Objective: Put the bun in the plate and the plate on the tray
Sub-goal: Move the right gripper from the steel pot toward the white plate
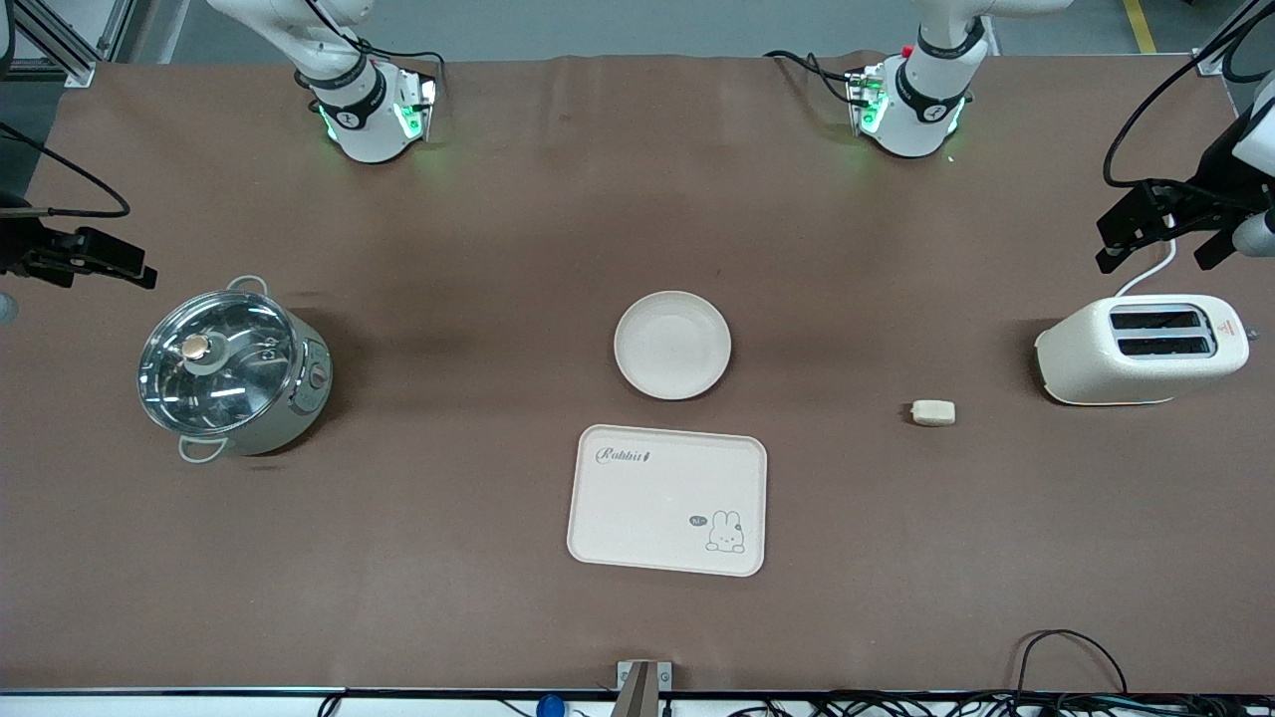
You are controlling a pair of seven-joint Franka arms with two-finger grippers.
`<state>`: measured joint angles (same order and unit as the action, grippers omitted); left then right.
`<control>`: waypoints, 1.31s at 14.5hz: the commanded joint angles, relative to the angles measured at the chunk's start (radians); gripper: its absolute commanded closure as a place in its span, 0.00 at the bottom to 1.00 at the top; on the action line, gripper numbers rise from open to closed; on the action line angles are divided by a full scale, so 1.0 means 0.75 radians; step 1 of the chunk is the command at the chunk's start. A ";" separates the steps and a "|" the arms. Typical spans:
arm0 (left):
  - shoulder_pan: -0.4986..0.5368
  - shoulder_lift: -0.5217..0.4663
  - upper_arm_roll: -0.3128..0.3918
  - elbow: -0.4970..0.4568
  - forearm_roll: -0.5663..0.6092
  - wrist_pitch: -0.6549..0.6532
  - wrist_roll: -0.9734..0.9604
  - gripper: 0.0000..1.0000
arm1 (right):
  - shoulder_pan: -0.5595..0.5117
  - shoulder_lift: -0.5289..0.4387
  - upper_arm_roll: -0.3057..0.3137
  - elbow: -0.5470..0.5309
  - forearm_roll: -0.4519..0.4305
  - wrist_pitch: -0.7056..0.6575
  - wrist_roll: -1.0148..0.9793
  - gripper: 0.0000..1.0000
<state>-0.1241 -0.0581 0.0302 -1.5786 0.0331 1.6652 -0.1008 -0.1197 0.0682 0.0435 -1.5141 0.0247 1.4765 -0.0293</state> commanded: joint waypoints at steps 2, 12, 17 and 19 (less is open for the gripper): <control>-0.002 0.014 0.001 0.029 -0.003 -0.046 0.038 0.00 | -0.002 -0.017 -0.001 -0.002 0.014 0.003 0.004 0.00; -0.008 0.584 -0.003 -0.022 0.027 0.103 0.059 0.00 | 0.027 0.017 0.005 -0.014 0.041 0.066 0.006 0.00; 0.004 0.750 -0.008 -0.185 0.021 0.519 0.109 0.00 | 0.061 0.075 0.005 -0.029 0.057 0.128 0.023 0.00; 0.010 0.769 -0.010 -0.267 0.009 0.690 0.116 0.00 | 0.072 0.130 0.005 -0.055 0.161 0.175 0.025 0.00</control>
<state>-0.1250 0.5443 0.0244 -1.7049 0.0395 2.0880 -0.0359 -0.0781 0.1333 0.0486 -1.5283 0.0886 1.5695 -0.0274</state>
